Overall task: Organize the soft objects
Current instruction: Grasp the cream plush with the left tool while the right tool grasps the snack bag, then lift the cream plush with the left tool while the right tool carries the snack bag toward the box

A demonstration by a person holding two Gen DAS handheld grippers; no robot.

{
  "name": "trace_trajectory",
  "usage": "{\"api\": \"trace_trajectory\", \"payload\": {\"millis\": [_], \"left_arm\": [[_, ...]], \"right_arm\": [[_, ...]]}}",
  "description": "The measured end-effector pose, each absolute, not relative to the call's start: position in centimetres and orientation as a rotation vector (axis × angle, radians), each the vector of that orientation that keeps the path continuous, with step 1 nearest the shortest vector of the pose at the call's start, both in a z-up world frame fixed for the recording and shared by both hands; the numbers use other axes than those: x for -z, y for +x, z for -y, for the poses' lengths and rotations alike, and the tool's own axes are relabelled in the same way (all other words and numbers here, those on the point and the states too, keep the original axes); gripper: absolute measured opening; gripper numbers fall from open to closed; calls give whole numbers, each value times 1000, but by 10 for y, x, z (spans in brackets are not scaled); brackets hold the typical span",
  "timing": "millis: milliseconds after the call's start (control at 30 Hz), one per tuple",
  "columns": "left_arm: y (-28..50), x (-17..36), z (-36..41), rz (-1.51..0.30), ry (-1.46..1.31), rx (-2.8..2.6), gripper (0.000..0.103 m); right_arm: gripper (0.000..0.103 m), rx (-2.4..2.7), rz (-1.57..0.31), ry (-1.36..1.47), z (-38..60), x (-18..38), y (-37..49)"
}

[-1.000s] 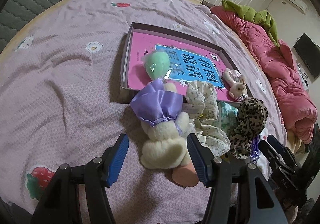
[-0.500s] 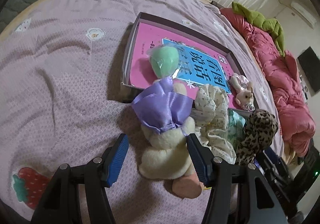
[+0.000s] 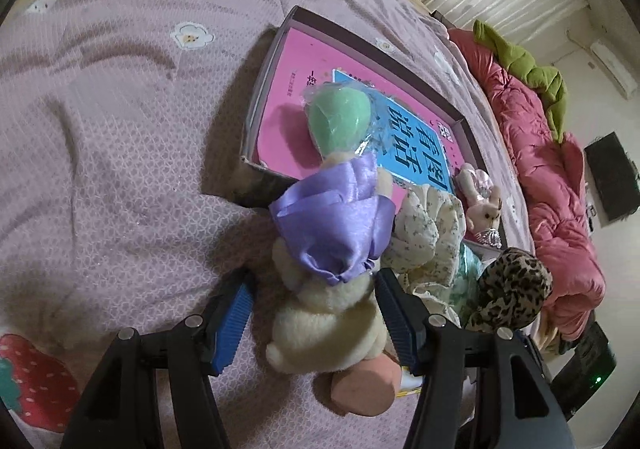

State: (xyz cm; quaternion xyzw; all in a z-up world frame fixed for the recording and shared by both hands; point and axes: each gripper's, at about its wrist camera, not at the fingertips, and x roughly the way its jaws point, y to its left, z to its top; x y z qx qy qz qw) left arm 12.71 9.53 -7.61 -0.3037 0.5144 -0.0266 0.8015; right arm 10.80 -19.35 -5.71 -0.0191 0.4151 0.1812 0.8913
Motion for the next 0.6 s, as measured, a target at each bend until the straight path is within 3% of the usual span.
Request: {"api": "trace_trajectory", "payload": {"millis": [133,200,267,600], "left_arm": [[128,79,-100,-1092,-698,69,60],[127,79,-101,-1084,-700,74,53],[127,78,-101,-1076,-700,84,48],[120,60,-96,-1026,-658,101,43]], "right_arm": [[45,-376,-849,-38,195,55,108],[41,-373,-842,-40,197,53,107],[40,-373,-832,-40,198,50,105],[40,-334,-779,-58,201,33,95]]}}
